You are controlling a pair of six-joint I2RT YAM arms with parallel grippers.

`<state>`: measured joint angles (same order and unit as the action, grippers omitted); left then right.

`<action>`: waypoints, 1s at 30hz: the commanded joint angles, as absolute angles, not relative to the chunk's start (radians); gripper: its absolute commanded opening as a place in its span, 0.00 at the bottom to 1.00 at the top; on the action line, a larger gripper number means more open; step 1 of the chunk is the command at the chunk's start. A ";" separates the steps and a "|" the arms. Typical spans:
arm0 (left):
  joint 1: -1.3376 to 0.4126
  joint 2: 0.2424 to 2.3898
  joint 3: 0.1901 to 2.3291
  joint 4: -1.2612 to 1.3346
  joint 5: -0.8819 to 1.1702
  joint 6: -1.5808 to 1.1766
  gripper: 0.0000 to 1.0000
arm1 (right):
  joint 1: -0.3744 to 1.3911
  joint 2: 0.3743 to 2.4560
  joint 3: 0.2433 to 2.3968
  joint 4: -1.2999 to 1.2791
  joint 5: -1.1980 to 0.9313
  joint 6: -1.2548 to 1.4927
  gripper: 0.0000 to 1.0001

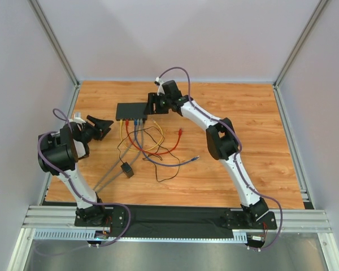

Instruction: Pull the plug from the switch port

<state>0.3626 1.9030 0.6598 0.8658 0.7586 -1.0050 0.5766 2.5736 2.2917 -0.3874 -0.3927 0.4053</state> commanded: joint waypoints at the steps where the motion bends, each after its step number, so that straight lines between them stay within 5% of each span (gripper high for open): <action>1: 0.368 1.901 0.672 1.000 0.802 -1.028 0.67 | 0.588 2.618 2.359 -0.262 -0.433 0.526 0.67; 14: 0.367 1.881 0.650 0.908 0.715 -0.999 0.60 | 0.586 2.790 2.500 -0.212 -0.402 0.589 0.63; 27: 0.339 1.882 0.647 0.815 0.641 -1.051 0.58 | 0.595 2.841 2.543 -0.262 -0.569 0.569 0.26; 30: 0.337 1.873 0.637 0.810 0.632 -1.049 0.57 | 0.597 2.844 2.534 -0.265 -0.638 0.583 0.25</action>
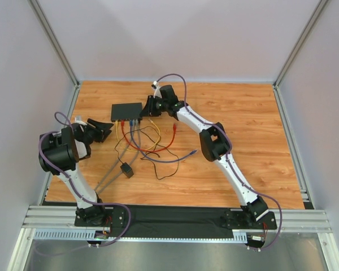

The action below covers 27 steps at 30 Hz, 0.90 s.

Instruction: Pull the plug from the switch port

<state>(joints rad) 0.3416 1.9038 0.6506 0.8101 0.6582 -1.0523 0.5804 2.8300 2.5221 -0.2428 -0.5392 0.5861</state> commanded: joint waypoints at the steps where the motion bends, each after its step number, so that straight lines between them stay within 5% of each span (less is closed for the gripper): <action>1: 0.339 1.870 0.631 0.808 0.627 -1.048 0.57 | 0.595 2.842 2.528 -0.267 -0.661 0.584 0.25; 18: 0.302 2.031 0.741 0.891 0.583 -1.158 0.54 | 0.581 2.778 2.418 -0.213 -0.681 0.626 0.29; 27: 0.272 1.994 0.815 0.695 0.552 -1.051 0.52 | 0.568 2.767 2.418 -0.216 -0.680 0.617 0.28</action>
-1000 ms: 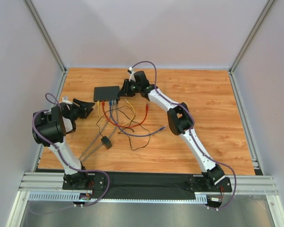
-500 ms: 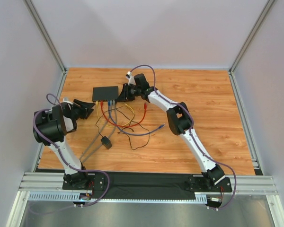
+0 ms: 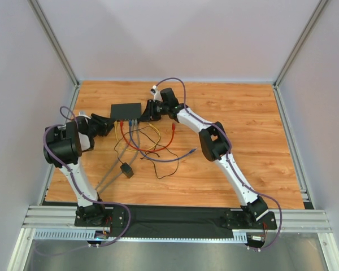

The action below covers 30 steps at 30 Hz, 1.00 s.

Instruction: Pull the plug from the switch port

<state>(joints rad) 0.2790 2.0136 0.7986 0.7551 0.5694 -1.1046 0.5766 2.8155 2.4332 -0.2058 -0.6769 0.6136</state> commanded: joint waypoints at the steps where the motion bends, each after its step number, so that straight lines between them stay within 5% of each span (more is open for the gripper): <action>1: 0.270 1.993 0.815 0.693 0.552 -1.046 0.50 | 0.566 2.766 2.419 -0.216 -0.678 0.617 0.29; 30: 0.255 2.045 0.822 0.701 0.492 -1.150 0.42 | 0.563 2.767 2.427 -0.201 -0.675 0.620 0.28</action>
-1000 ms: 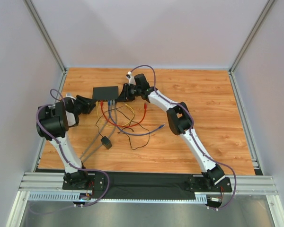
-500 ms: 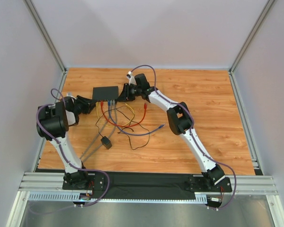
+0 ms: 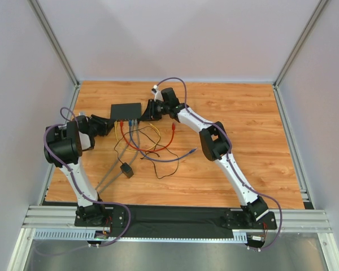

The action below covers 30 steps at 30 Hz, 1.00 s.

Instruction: Pull the plug from the switch port

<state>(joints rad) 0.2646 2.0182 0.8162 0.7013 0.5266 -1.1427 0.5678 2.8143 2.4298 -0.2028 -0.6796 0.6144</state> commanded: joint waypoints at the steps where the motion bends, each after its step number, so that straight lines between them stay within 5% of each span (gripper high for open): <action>1: 0.255 2.048 0.822 0.703 0.494 -1.157 0.42 | 0.563 2.767 2.427 -0.201 -0.675 0.618 0.28; 17: 0.247 2.060 0.822 0.696 0.471 -1.175 0.34 | 0.561 2.770 2.433 -0.195 -0.676 0.626 0.27; 30: 0.247 2.082 0.834 0.687 0.503 -1.189 0.15 | 0.565 2.746 2.424 -0.196 -0.626 0.626 0.29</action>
<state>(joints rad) 0.2531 2.0518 0.8272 0.7341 0.5159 -1.1912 0.5678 2.8128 2.4287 -0.2008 -0.6651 0.6250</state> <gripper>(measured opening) 0.248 0.288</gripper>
